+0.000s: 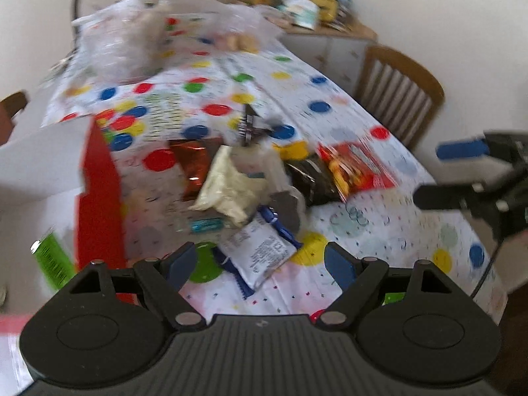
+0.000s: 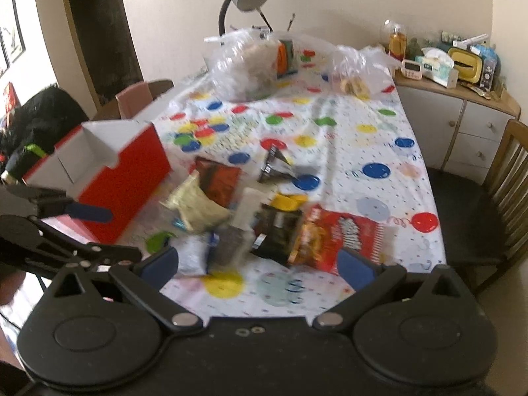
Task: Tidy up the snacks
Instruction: 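Move both open tools back over the snack pile, then grasp the red chip bag with the right tool while the left tool grasps the white-blue wrapper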
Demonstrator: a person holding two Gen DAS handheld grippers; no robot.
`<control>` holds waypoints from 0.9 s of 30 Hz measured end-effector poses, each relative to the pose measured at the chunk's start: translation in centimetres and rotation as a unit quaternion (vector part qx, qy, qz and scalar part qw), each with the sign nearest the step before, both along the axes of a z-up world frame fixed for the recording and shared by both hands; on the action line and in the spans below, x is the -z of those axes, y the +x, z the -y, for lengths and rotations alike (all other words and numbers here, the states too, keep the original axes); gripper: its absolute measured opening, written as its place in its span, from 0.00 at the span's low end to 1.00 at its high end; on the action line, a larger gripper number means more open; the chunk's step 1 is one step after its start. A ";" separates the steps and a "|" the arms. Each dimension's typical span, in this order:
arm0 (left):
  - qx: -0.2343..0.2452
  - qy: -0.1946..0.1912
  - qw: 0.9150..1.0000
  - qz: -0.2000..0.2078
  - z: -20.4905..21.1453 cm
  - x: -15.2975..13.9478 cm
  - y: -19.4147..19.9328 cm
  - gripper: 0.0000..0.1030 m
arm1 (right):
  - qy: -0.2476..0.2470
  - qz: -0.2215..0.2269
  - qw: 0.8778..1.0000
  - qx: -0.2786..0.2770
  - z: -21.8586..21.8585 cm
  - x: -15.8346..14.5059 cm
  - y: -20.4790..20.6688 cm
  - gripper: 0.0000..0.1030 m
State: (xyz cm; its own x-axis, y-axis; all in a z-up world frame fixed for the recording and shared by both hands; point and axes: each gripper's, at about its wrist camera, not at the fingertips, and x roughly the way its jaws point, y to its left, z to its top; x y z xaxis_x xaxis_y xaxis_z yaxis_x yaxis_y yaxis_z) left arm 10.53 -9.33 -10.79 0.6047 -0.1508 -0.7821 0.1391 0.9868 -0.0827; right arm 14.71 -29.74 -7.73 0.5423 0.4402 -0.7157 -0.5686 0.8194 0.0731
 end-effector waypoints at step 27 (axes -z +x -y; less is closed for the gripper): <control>0.184 0.068 0.973 -0.125 2.9 5.9 8.3 0.82 | -0.198 0.011 0.938 -0.284 -1.4 6.8 11.5 1.00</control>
State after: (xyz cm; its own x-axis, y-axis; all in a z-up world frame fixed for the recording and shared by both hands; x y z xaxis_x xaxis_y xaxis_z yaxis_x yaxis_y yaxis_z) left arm 18.87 -12.26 -16.74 0.3173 -0.2059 -0.9257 0.4772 0.8782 -0.0318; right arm 26.16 -28.38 -14.51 0.3183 0.3643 -0.8752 -0.9191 0.3447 -0.1908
